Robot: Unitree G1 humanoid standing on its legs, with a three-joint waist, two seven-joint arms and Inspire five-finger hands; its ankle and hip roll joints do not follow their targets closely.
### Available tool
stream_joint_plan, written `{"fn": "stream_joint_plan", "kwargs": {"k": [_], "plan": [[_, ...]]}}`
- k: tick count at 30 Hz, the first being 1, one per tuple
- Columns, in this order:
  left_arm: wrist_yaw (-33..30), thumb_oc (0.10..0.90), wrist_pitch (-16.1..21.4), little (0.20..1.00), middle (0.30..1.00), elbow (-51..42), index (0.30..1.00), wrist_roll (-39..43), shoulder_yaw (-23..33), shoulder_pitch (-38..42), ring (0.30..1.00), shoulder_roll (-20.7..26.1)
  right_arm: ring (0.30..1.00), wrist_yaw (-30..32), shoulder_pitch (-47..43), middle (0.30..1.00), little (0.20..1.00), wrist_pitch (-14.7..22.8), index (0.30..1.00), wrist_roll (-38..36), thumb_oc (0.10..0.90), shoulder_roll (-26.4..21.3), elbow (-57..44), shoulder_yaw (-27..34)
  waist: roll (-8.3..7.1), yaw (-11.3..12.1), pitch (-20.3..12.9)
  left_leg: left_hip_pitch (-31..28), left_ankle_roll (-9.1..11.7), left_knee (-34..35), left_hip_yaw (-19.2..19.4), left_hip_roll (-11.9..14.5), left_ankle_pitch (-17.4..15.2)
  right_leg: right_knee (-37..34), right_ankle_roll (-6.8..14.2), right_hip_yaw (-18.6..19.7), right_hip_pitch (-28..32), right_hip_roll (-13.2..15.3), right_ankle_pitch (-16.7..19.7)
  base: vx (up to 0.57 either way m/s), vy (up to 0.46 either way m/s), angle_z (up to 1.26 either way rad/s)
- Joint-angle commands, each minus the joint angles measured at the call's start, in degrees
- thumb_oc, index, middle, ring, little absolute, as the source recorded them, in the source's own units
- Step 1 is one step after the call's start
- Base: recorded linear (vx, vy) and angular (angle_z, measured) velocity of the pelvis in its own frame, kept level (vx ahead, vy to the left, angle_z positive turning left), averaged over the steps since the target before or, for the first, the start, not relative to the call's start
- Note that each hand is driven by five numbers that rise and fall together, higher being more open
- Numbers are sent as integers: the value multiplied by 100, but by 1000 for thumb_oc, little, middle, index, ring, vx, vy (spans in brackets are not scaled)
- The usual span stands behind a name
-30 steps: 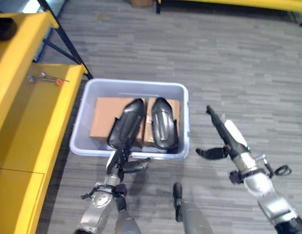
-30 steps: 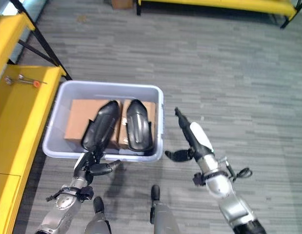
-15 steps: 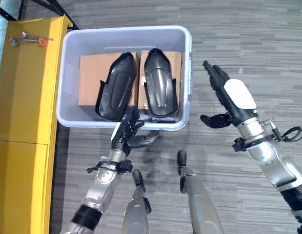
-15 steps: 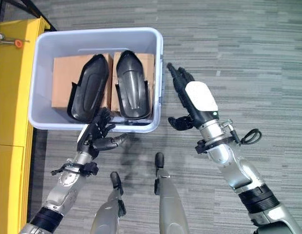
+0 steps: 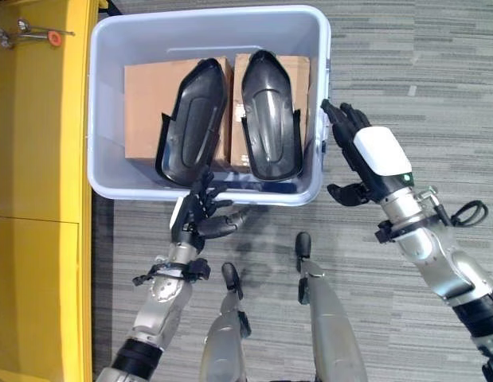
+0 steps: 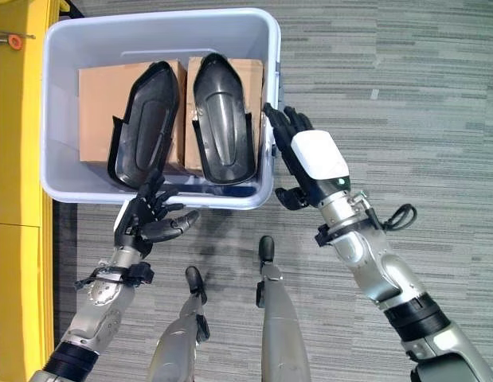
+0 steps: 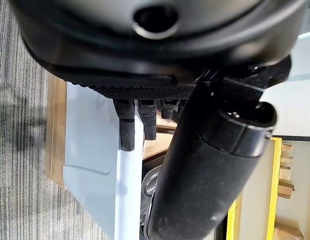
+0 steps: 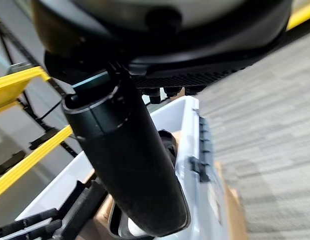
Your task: Move parts from the plastic box to the shelf.
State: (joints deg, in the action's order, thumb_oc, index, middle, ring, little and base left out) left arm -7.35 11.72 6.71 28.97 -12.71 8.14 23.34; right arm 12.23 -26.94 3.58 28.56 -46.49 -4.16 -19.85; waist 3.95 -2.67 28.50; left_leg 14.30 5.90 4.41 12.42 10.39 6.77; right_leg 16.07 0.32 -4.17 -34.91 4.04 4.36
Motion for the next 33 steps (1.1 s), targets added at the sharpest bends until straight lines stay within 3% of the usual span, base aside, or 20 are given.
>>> {"fn": "stream_joint_plan", "kwargs": {"k": [1,16,33], "plan": [[-208,900,312,1000,1000,-367,1000,25,184,-340,1000,110,1000,450,-529,1000,1000,231,1000,375,900,48,-498,38,-306,27,-309,-180,189,-72,-150,329,63,-718,812,521,469,368,370,0,0,0],[-411,900,350,1000,1000,-610,1000,14,299,-306,1000,126,1000,388,-1120,1000,1000,120,1000,837,900,185,-569,-322,-501,198,-57,20,165,-121,-268,262,-11,-810,839,487,394,409,444,6,17,1],[-602,900,392,1000,1000,-788,1000,-8,433,-311,1000,102,1000,376,-1419,1000,1000,3,1000,827,900,315,-558,-401,-663,343,129,460,74,-522,-469,137,-251,-765,851,441,209,551,432,11,31,3]]}}
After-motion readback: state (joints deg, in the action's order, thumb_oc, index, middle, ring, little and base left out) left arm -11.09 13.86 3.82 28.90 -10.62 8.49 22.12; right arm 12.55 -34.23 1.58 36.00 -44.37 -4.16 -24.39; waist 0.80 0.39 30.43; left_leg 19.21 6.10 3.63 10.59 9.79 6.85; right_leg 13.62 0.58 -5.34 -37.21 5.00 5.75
